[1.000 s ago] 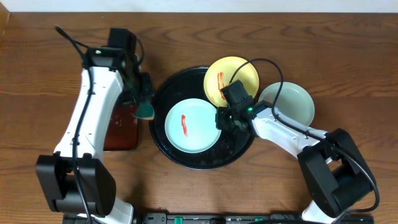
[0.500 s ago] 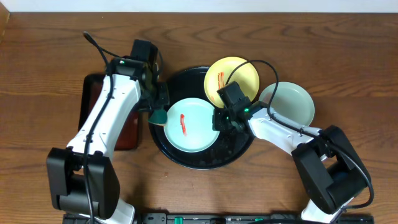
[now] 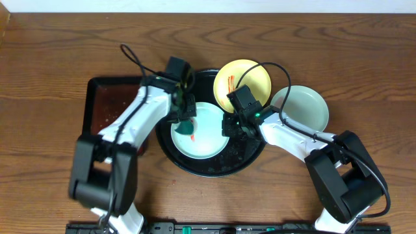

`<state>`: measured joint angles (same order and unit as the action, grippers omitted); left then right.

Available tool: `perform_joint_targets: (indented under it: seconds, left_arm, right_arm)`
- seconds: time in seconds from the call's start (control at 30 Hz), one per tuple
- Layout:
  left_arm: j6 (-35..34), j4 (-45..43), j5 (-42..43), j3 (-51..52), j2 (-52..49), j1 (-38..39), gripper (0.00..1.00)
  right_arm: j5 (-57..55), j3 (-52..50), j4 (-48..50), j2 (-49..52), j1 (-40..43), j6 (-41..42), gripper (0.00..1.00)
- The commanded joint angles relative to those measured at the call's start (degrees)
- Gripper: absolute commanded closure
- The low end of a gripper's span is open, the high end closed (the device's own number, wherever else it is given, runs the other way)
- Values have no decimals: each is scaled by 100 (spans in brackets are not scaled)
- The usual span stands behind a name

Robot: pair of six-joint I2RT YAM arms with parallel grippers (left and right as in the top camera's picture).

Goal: Clean dirty plates on tray and stack at the side
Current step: 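Bring the sponge in the left gripper over the lower light-blue plate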

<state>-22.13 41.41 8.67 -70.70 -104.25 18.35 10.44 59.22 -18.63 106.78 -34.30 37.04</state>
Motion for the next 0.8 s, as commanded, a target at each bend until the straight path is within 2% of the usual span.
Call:
perform_joint_targets:
  seconds: [0.0, 0.17, 0.27, 0.4, 0.5, 0.57, 0.67, 0.77]
  left_arm:
    - [-208, -39, -33, 39, -407, 138, 92]
    - [-483, 229, 26, 39, -855, 201, 92]
    - [-404, 487, 435, 39, -925, 238, 92]
    - [837, 461, 1928, 33, -922, 302, 92]
    - [1333, 452, 2575, 33, -922, 330, 92]
    - [1425, 404, 2555, 33, -922, 328, 92]
    - [1333, 136, 2103, 33, -922, 293, 92]
    - [774, -251, 938, 33, -922, 238, 92]
  right_arm:
    - [35, 50, -4, 210, -31, 17, 99]
    - [35, 50, -7, 210, -31, 15, 99]
    - [33, 50, -7, 210, -31, 15, 99]
    - [28, 50, 4, 210, -31, 15, 99]
    - [11, 50, 2, 210, -31, 15, 99]
    - [13, 50, -7, 210, -31, 15, 99]
    - [13, 50, -20, 210, -31, 15, 99]
    - [11, 50, -11, 210, -31, 15, 99]
